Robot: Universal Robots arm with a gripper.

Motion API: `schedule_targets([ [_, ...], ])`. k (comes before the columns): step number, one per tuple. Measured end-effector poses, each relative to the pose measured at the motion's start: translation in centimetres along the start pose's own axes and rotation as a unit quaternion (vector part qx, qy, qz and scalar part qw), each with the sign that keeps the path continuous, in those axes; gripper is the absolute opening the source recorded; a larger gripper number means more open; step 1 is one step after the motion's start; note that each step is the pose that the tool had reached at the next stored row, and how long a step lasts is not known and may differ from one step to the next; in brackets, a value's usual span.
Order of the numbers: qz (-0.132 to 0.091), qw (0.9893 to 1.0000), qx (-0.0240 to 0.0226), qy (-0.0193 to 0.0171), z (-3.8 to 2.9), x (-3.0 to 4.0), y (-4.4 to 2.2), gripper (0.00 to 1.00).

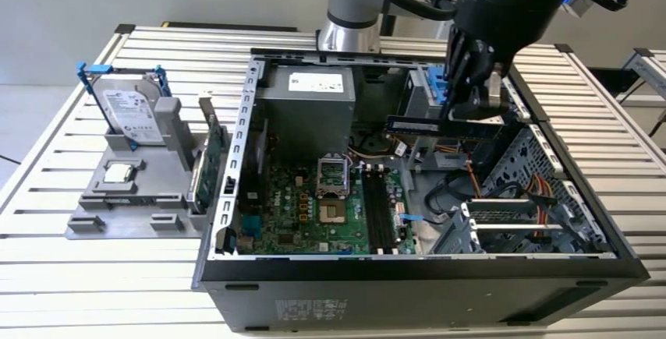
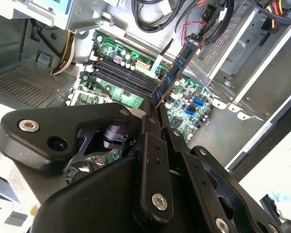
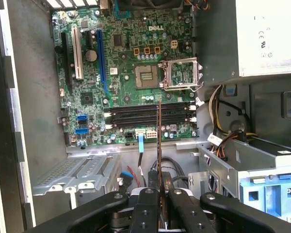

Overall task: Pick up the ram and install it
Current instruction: 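Insert the ram into the slot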

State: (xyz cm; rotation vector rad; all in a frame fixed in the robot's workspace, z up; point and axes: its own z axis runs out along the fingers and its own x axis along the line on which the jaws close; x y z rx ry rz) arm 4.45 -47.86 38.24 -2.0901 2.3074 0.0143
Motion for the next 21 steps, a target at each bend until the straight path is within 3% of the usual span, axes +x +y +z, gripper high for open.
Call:
schedule_targets([
  [14,-0.003,1.0000,0.0000,0.0000,0.00,-0.02,-0.19,0.00],
  [21,-0.025,0.9997,-0.0007,-0.0003,0.00,-0.02,-0.19,0.00],
])
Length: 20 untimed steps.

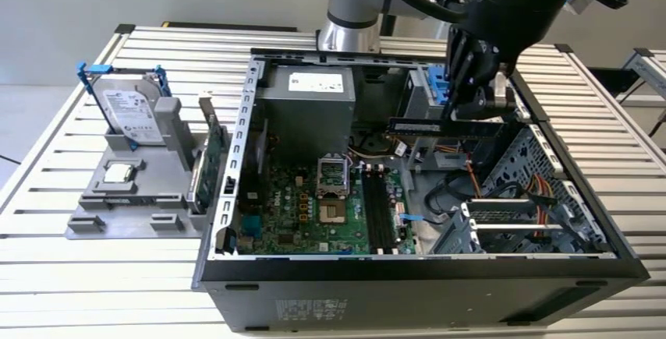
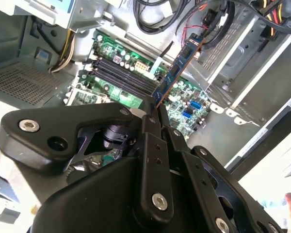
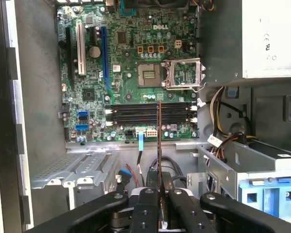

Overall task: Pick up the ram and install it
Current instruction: 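Insert the ram into the slot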

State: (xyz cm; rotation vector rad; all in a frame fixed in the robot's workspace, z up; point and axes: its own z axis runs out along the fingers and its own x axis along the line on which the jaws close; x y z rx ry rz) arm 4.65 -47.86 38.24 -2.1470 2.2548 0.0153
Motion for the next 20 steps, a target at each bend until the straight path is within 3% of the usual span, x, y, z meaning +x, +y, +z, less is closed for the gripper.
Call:
schedule_targets([
  [11,-0.036,0.9994,-0.0010,-0.0004,0.00,0.00,0.00,0.00],
  [20,-0.062,0.9981,-0.0017,-0.0007,0.00,0.00,0.00,0.00],
])
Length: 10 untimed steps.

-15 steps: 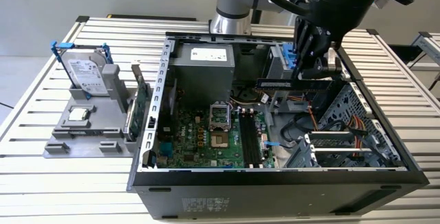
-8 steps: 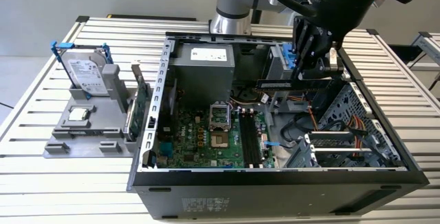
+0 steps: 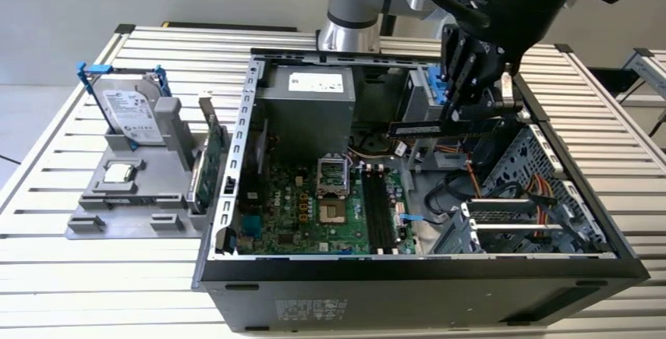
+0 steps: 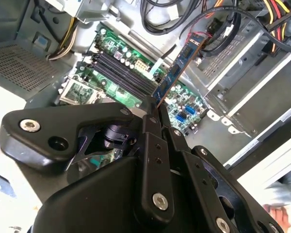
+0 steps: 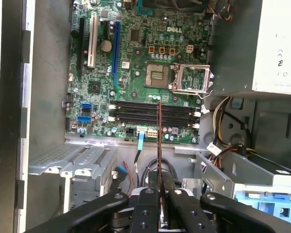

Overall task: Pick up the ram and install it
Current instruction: 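Insert the ram into the slot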

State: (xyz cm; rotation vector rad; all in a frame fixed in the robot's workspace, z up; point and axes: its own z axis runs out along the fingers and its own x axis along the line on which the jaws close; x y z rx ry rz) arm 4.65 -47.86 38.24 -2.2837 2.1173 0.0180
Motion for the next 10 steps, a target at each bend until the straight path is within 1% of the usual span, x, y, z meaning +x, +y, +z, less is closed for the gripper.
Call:
schedule_targets([
  [5,-0.017,0.9999,-0.0004,-0.0002,0.00,0.00,0.00,0.00],
  [10,-0.033,0.9995,-0.0009,-0.0004,0.00,0.00,0.00,0.00],
])
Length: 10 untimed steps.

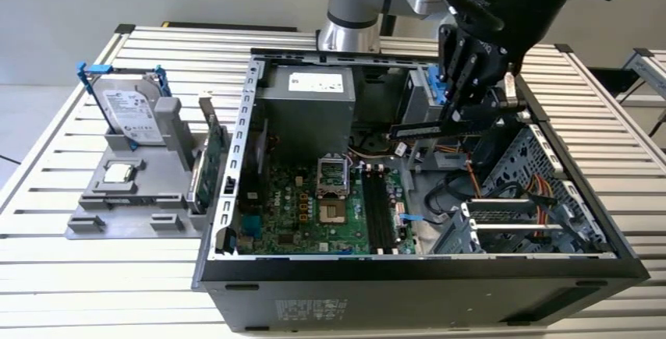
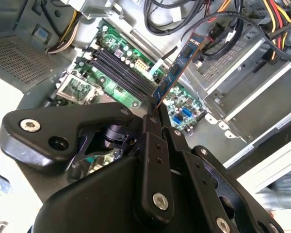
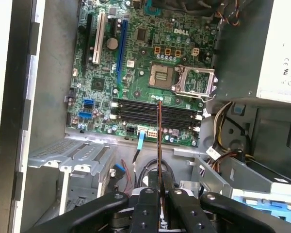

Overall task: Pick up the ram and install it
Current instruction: 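Insert the ram into the slot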

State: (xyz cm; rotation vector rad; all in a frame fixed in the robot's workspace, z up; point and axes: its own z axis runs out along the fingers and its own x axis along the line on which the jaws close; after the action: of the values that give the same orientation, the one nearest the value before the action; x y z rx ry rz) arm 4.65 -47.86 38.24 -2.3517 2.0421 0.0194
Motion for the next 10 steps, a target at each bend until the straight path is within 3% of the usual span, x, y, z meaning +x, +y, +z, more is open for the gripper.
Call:
schedule_targets([
  [10,-0.030,0.9995,-0.0008,-0.0004,0.00,0.00,0.00,0.00],
])
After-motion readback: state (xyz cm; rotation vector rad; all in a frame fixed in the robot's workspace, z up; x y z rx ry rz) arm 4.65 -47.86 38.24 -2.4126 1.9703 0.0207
